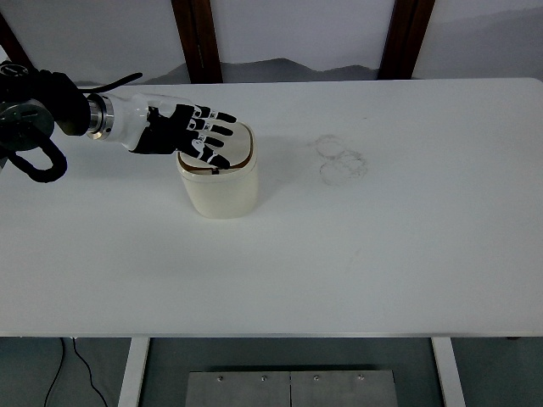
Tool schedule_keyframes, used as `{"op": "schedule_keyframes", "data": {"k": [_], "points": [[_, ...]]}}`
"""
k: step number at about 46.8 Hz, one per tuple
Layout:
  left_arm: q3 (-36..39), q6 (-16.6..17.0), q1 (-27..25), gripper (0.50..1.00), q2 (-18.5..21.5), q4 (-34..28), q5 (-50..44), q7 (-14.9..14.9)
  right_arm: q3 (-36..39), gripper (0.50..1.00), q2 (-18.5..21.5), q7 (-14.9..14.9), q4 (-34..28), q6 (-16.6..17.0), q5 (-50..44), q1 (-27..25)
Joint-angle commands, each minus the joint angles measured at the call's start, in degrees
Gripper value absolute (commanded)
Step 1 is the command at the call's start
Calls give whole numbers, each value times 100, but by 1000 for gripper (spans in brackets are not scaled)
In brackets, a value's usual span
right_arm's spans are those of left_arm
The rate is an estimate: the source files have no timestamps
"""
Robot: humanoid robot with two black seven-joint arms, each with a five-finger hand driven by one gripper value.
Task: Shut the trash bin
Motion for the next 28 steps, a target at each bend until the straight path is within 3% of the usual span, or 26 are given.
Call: {"op": "schedule_keyframes", "data": {"k": [1, 28], "points": [[-1, 3, 12, 1000, -10, 8, 6, -8, 0, 995, 0, 6, 0, -1, 0, 1], [-1, 11, 266, 1000, -1, 44, 6, -26, 0, 995, 0, -3, 0, -1, 0, 1]]}}
